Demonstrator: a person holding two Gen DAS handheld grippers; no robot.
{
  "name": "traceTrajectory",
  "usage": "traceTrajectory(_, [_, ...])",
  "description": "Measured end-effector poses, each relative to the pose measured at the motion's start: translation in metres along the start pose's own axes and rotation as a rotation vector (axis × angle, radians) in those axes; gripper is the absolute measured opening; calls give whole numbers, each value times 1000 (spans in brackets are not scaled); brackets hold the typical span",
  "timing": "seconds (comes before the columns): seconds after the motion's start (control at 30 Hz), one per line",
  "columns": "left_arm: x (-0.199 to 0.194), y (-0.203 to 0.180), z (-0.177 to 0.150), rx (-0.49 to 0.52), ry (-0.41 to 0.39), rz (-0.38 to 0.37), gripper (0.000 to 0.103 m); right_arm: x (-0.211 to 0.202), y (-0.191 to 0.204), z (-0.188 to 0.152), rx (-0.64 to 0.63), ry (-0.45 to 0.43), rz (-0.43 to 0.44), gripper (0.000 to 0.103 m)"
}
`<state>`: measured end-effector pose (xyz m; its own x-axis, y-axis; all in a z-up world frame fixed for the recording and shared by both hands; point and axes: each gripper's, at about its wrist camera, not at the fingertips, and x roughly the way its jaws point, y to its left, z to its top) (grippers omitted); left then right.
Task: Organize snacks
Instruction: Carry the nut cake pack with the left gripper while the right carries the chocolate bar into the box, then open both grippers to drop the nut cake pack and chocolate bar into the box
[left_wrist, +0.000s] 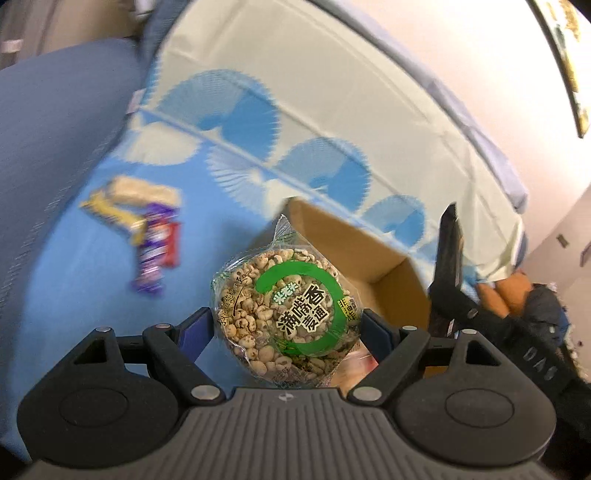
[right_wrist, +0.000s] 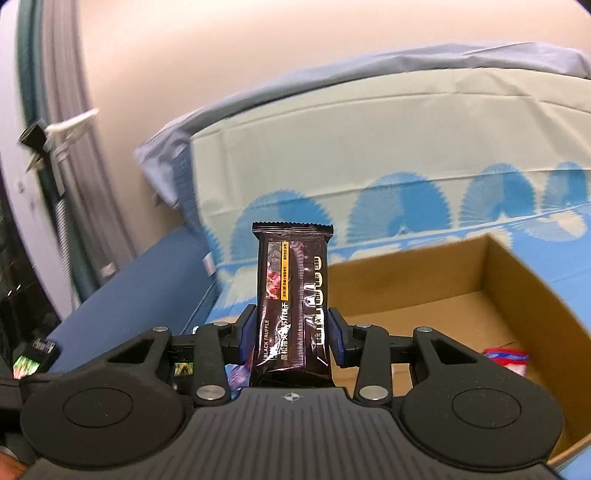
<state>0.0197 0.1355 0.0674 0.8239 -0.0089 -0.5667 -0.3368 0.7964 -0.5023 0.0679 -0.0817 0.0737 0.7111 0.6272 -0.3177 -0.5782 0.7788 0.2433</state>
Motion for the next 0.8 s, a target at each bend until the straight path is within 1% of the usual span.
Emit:
traceTrajectory(0.1, [17,-38,9,44,-6,-47,88,-4,-25,11,59,-38,-65,41])
traceTrajectory(0.23, [37,-87,22,91,-16,-118,88,-9,-57,19,118,-88,-178,41])
traceTrajectory(0.27, [42,-96,24,99,-13,-130,89,-10,-63,20,129,-96,-213,41])
traceTrajectory(0.3, [46,-105,26,108,-6,-145,94,-10,-68,19,133,-106,-258,43])
traceTrajectory(0.33, [50,-113,26,116,8,-165,95,-10,-72,19,130,-110,-306,48])
traceTrajectory(0.37, [53,-119,25,122,19,-176,97,-9,-75,17,129,-109,-334,61])
traceTrajectory(0.43, [56,-124,21,132,23,-176,99,-8,-81,14,139,-106,-359,72])
traceTrajectory(0.5, [55,-120,16,133,19,-163,99,-6,-85,11,144,-96,-377,72])
traceTrajectory(0.57, [50,-107,10,115,5,-146,99,-4,-87,9,143,-88,-386,72])
traceTrajectory(0.63, [46,-90,5,94,-12,-129,96,-1,-86,7,136,-79,-386,72])
traceTrajectory(0.67, [42,-78,4,82,-18,-121,91,0,-84,5,129,-76,-386,72])
traceTrajectory(0.7, [40,-68,2,68,-20,-113,83,2,-82,4,119,-73,-384,72])
traceTrajectory(0.73, [39,-56,2,50,-16,-104,79,3,-80,4,110,-71,-382,72])
traceTrajectory(0.8, [35,-31,2,13,-4,-83,62,7,-72,0,81,-66,-373,72])
